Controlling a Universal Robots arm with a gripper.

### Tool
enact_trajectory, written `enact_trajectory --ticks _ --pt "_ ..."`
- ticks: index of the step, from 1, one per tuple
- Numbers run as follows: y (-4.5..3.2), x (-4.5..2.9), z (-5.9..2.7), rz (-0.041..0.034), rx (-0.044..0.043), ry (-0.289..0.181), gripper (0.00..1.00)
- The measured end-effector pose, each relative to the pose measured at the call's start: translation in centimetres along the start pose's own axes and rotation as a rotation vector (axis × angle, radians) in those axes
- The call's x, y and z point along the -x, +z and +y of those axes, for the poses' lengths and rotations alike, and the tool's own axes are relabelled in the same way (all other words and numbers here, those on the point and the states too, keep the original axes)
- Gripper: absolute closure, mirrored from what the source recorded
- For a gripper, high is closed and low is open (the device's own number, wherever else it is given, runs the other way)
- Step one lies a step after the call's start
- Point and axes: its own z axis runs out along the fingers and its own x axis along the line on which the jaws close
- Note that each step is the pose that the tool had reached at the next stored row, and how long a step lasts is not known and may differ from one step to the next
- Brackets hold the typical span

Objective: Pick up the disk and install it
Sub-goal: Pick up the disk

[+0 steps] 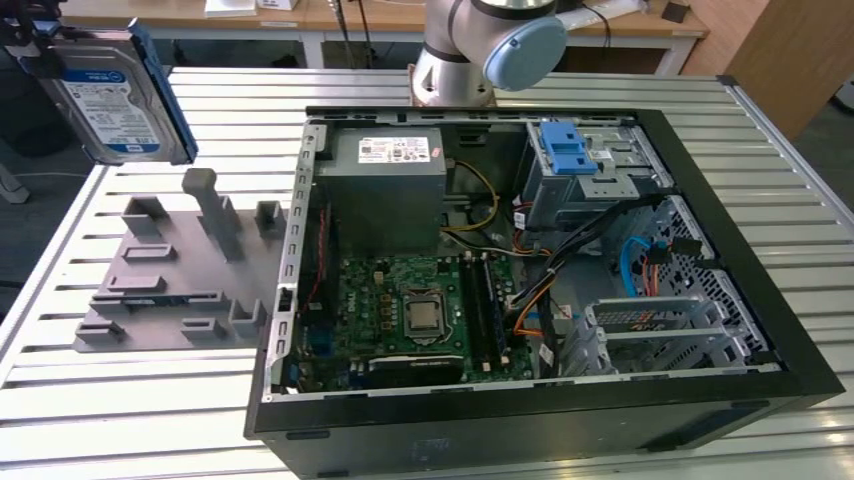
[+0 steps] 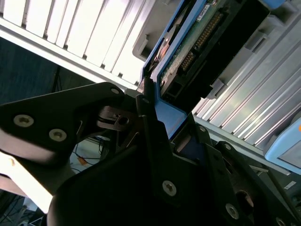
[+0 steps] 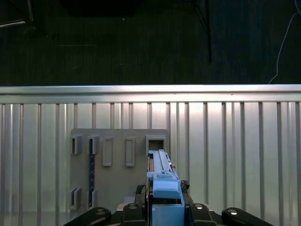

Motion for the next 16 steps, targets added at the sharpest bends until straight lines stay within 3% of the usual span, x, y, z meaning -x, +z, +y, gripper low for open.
enact_trajectory --ticks 16 --pt "-1.81 0.00 0.03 0.0000 -0.0001 0.000 0.64"
